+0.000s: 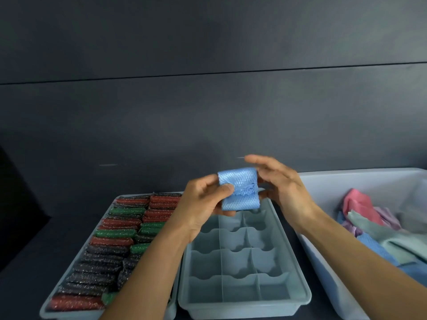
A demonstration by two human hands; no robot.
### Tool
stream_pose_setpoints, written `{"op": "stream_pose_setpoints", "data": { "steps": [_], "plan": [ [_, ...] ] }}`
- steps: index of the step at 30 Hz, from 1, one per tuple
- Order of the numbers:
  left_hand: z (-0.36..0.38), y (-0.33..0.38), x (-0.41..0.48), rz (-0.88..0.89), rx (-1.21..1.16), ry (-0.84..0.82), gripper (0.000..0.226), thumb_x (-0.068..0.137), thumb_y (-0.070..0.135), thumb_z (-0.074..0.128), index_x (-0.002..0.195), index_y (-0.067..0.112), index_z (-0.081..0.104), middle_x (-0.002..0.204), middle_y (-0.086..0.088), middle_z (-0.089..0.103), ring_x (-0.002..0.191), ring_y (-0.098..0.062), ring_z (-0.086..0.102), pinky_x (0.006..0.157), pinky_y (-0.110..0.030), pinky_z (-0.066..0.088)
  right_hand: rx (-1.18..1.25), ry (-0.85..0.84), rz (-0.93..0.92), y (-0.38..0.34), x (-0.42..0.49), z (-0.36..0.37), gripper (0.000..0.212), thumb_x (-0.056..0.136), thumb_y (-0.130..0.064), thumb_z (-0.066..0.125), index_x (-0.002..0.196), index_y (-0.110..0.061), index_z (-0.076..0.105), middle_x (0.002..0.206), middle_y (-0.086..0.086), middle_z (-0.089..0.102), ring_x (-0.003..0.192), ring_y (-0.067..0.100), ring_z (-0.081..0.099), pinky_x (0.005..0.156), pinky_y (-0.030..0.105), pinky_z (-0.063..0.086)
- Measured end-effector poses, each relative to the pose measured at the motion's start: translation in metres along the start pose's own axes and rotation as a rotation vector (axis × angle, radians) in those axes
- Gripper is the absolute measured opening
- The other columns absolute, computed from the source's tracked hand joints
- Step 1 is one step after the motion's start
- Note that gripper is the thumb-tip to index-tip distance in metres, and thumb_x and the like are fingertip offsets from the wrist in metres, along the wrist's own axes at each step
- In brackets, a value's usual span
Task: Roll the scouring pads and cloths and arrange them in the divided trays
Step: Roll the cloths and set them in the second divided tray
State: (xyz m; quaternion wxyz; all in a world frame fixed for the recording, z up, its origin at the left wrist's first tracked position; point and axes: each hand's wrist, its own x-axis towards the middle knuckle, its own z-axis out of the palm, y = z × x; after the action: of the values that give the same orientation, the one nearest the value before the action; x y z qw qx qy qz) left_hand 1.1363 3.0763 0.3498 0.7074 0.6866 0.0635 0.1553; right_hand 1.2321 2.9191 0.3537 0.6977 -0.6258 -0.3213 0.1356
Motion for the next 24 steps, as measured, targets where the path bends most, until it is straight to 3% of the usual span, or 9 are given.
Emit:
{"op": "stream_pose_setpoints", "data": {
  "steps": [2, 4, 6, 9, 13, 16, 18, 21, 24],
  "plan": [
    [-0.001, -0.002, -0.001, 0.065, 0.053, 0.004, 0.014, 0.092, 0.006, 0.063, 0.105, 0.009, 0.068, 0.087, -0.003, 0.075, 0.076, -0.02, 0.072, 0.055, -0.029, 0.058, -0.039, -0.061, 0.095, 0.002, -0.002, -0.001, 0.027, 0.085, -0.045, 0.059, 0.106, -0.031, 0.069, 0.088, 0.003, 0.068, 0.077, 0.019, 0.063, 0.066, 0.036, 0.05],
    [-0.003, -0.005, -0.003, 0.12, 0.087, -0.01, 0.016, 0.092, 0.007, 0.063, 0.107, 0.011, 0.067, 0.086, -0.009, 0.075, 0.066, -0.024, 0.071, 0.053, -0.029, 0.057, -0.094, -0.122, 0.073, 0.002, -0.003, 0.001, 0.016, 0.089, -0.024, 0.065, 0.104, -0.02, 0.069, 0.078, 0.01, 0.066, 0.062, 0.022, 0.058, 0.056, 0.033, 0.046],
    [-0.006, -0.008, -0.002, 0.121, 0.045, -0.024, 0.02, 0.091, 0.008, 0.064, 0.109, 0.013, 0.067, 0.084, -0.012, 0.074, 0.061, -0.026, 0.069, 0.053, -0.029, 0.056, 0.017, -0.12, 0.058, 0.004, -0.002, 0.002, 0.021, 0.088, -0.003, 0.062, 0.101, -0.016, 0.072, 0.073, 0.012, 0.063, 0.052, 0.021, 0.051, 0.049, 0.027, 0.042],
    [-0.012, -0.011, 0.003, 0.044, -0.109, -0.053, 0.023, 0.088, 0.001, 0.06, 0.103, 0.014, 0.071, 0.081, -0.011, 0.073, 0.06, -0.024, 0.069, 0.054, -0.028, 0.057, 0.248, -0.152, 0.14, 0.008, 0.0, 0.003, 0.03, 0.083, 0.004, 0.057, 0.089, -0.017, 0.077, 0.075, 0.011, 0.065, 0.054, 0.018, 0.05, 0.047, 0.024, 0.042],
    [-0.023, -0.015, 0.012, -0.098, -0.205, -0.109, 0.033, 0.095, -0.003, 0.046, 0.092, 0.011, 0.076, 0.082, -0.015, 0.072, 0.065, -0.024, 0.07, 0.058, -0.029, 0.059, 0.277, -0.199, 0.259, 0.01, 0.009, 0.003, 0.04, 0.088, 0.005, 0.04, 0.083, -0.007, 0.077, 0.081, 0.011, 0.069, 0.063, 0.018, 0.057, 0.05, 0.026, 0.047],
    [-0.028, -0.014, 0.026, -0.148, -0.161, -0.152, 0.019, 0.093, 0.011, 0.053, 0.091, 0.01, 0.073, 0.087, -0.013, 0.07, 0.072, -0.025, 0.07, 0.064, -0.031, 0.061, 0.073, -0.178, 0.232, 0.014, 0.02, 0.001, 0.025, 0.093, -0.009, 0.052, 0.086, -0.008, 0.076, 0.088, 0.009, 0.071, 0.072, 0.016, 0.059, 0.057, 0.026, 0.046],
    [-0.032, -0.018, 0.037, -0.099, 0.011, -0.162, 0.01, 0.09, 0.005, 0.063, 0.092, 0.012, 0.069, 0.089, -0.011, 0.069, 0.076, -0.026, 0.07, 0.072, -0.035, 0.061, -0.121, -0.167, 0.157, 0.019, 0.028, 0.0, 0.012, 0.088, -0.007, 0.064, 0.092, -0.012, 0.074, 0.084, 0.007, 0.069, 0.073, 0.014, 0.056, 0.06, 0.024, 0.045],
    [-0.037, -0.026, 0.052, -0.073, 0.201, -0.142, 0.021, 0.086, -0.003, 0.067, 0.101, 0.011, 0.059, 0.086, -0.006, 0.071, 0.077, -0.025, 0.07, 0.078, -0.044, 0.06, -0.342, -0.149, 0.168, 0.029, 0.045, -0.001, 0.027, 0.081, -0.004, 0.071, 0.102, -0.019, 0.066, 0.079, 0.004, 0.066, 0.071, 0.011, 0.057, 0.069, 0.021, 0.046],
    [-0.039, -0.038, 0.068, 0.001, 0.392, -0.119, 0.026, 0.083, -0.003, 0.07, 0.101, 0.011, 0.056, 0.083, -0.006, 0.07, 0.07, -0.021, 0.064, 0.071, -0.04, 0.057, -0.559, -0.181, 0.233, 0.044, 0.063, 0.001, 0.02, 0.073, -0.013, 0.075, 0.091, -0.021, 0.069, 0.083, 0.006, 0.07, 0.07, 0.01, 0.06, 0.07, 0.028, 0.047]
  ]
}}
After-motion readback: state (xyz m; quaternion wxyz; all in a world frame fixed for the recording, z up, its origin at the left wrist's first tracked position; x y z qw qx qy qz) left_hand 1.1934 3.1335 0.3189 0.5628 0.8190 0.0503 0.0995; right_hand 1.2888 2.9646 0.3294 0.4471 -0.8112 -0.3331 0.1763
